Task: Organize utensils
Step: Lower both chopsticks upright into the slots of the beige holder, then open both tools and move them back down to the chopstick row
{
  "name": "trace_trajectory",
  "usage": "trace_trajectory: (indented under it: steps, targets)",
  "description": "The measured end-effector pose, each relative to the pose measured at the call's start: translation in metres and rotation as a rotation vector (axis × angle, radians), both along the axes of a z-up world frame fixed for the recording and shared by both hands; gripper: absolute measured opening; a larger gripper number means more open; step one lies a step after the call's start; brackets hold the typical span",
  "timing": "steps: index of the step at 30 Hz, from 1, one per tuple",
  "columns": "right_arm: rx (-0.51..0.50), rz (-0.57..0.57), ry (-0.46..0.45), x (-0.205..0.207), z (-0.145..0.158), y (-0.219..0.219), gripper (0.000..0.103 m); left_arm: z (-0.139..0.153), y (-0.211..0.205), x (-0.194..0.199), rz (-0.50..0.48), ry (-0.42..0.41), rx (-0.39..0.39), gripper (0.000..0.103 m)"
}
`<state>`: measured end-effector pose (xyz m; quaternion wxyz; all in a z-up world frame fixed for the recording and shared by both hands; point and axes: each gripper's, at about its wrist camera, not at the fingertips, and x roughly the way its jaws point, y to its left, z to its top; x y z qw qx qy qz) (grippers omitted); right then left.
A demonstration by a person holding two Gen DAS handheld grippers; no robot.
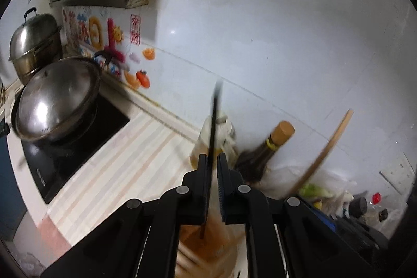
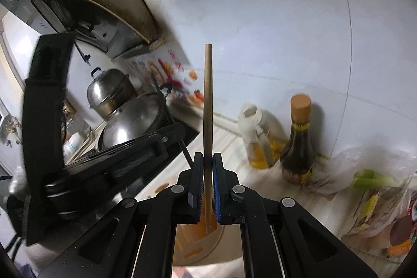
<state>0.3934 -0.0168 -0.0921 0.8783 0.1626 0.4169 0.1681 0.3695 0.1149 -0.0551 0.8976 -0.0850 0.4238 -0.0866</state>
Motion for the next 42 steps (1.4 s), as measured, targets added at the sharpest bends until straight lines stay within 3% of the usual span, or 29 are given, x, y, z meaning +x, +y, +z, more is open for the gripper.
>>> trace_trajectory:
  steps: [1,3,5,7,9,10,11,12,16,18,22,28,29,30,32,33,37,39,40,42]
  targets:
    - [0.001,-0.005,0.006,-0.002,0.001,-0.002,0.015,0.003,0.003,-0.006,0.002,-0.002,0.006,0.010]
    - [0.000,-0.025,0.008,-0.009,0.005,-0.008,0.045,0.012,0.012,-0.022,0.031,-0.017,0.035,0.025]
    - [-0.009,-0.050,0.000,-0.017,0.011,-0.014,0.049,0.021,0.020,-0.038,0.061,-0.041,0.077,0.080]
    - [-0.033,-0.082,0.000,-0.031,0.018,-0.021,0.052,0.029,0.029,-0.057,0.098,-0.081,0.111,0.084]
    - [-0.065,-0.125,0.004,-0.046,0.024,-0.028,0.062,0.033,0.038,-0.080,0.106,-0.107,0.126,0.084]
    - [-0.074,-0.141,0.008,-0.053,0.026,-0.031,0.066,0.032,0.042,-0.091,0.113,-0.110,0.126,0.089]
    - [-0.094,-0.170,0.018,-0.066,0.027,-0.036,0.075,0.031,0.045,-0.099,0.113,-0.112,0.126,0.103]
    - [-0.110,-0.193,0.027,-0.075,0.027,-0.039,0.083,0.029,0.047,-0.110,0.108,-0.115,0.129,0.103]
    - [-0.129,-0.280,0.058,-0.125,0.021,-0.058,0.090,0.019,0.047,-0.145,0.095,-0.119,0.164,0.103]
    - [-0.135,-0.309,0.068,-0.146,0.013,-0.066,0.101,0.008,0.042,-0.160,0.071,-0.104,0.157,0.103]
    - [-0.173,-0.380,0.122,-0.187,-0.011,-0.087,0.102,-0.022,0.024,-0.179,0.016,-0.047,0.176,0.103]
    - [-0.153,-0.432,0.301,-0.224,-0.075,-0.120,0.101,-0.092,-0.016,-0.188,-0.072,0.093,0.255,0.103]
    - [-0.138,-0.427,0.337,-0.226,-0.090,-0.122,0.091,-0.104,-0.022,-0.189,-0.080,0.120,0.266,0.103]
    - [-0.130,-0.417,0.374,-0.226,-0.101,-0.124,0.071,-0.118,-0.028,-0.188,-0.091,0.154,0.272,0.103]
    - [-0.117,-0.397,0.458,-0.228,-0.128,-0.127,0.047,-0.146,-0.039,-0.185,-0.113,0.229,0.271,0.103]
    - [-0.105,-0.387,0.494,-0.229,-0.144,-0.129,0.042,-0.160,-0.044,-0.183,-0.133,0.272,0.266,0.101]
    - [-0.099,-0.368,0.570,-0.230,-0.179,-0.130,0.028,-0.213,-0.068,-0.176,-0.218,0.417,0.272,0.071]
    - [-0.094,-0.367,0.605,-0.231,-0.194,-0.132,0.027,-0.235,-0.080,-0.173,-0.253,0.469,0.271,0.061]
    - [-0.090,-0.371,0.618,-0.231,-0.200,-0.134,0.027,-0.242,-0.085,-0.171,-0.263,0.482,0.275,0.050]
    - [-0.087,-0.371,0.635,-0.230,-0.206,-0.136,0.027,-0.255,-0.094,-0.169,-0.286,0.507,0.270,0.045]
